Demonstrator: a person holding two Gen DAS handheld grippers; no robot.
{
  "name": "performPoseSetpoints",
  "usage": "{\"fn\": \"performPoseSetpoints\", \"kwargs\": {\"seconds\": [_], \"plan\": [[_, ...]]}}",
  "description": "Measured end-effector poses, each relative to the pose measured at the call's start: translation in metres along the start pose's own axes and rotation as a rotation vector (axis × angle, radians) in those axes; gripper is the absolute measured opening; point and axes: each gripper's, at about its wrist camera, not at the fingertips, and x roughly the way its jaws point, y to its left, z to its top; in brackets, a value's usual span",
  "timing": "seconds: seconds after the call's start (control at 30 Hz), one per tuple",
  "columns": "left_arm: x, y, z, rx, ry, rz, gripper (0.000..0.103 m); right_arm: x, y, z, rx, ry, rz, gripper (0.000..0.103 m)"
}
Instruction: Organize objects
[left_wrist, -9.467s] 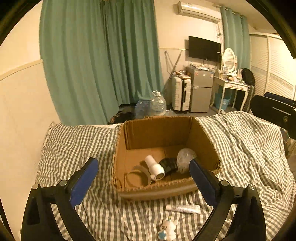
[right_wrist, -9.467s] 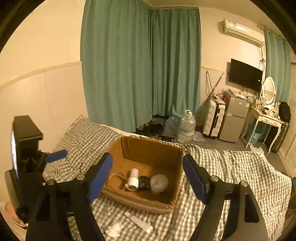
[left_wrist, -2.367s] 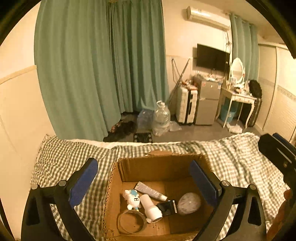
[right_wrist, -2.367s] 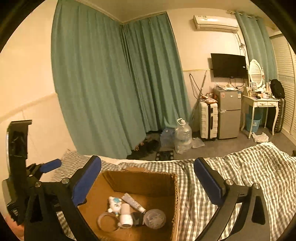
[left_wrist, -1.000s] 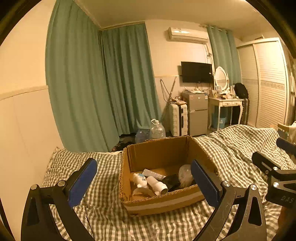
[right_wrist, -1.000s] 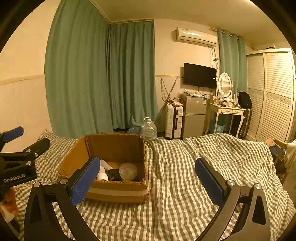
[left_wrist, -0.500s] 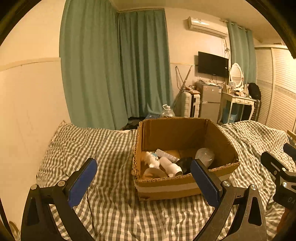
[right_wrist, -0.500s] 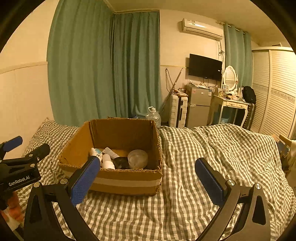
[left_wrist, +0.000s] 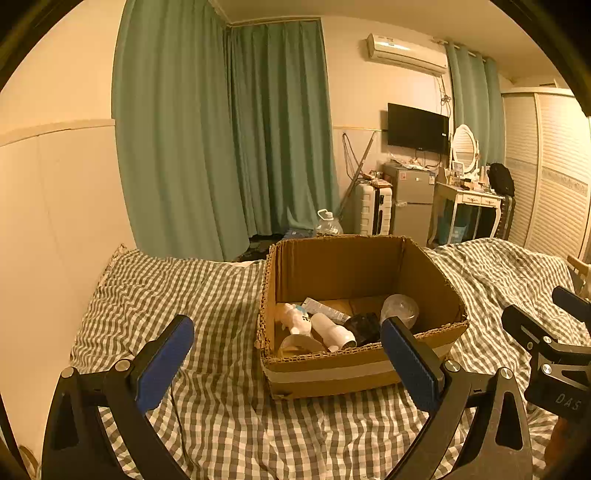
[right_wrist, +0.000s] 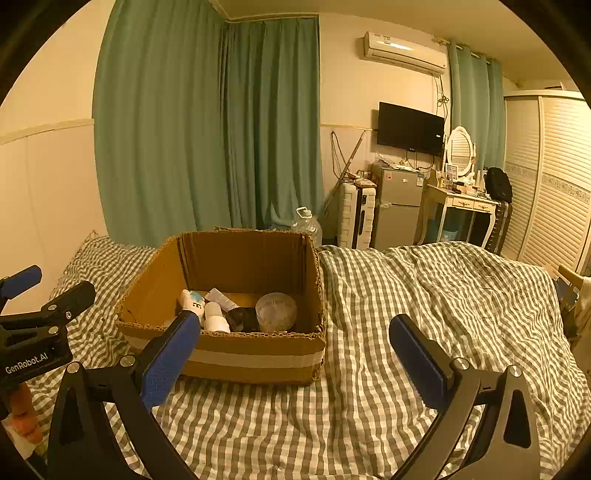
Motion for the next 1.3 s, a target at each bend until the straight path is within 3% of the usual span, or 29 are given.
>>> {"fn": "performPoseSetpoints", "kwargs": {"seconds": [1.3], "plan": [[0.0056, -0.0057, -0.0045, 0.024, 0.024, 0.018, 0.103, 0.0062, 0.0042, -0.0007, -0.013, 0.017, -0.004, 0.103]]}}
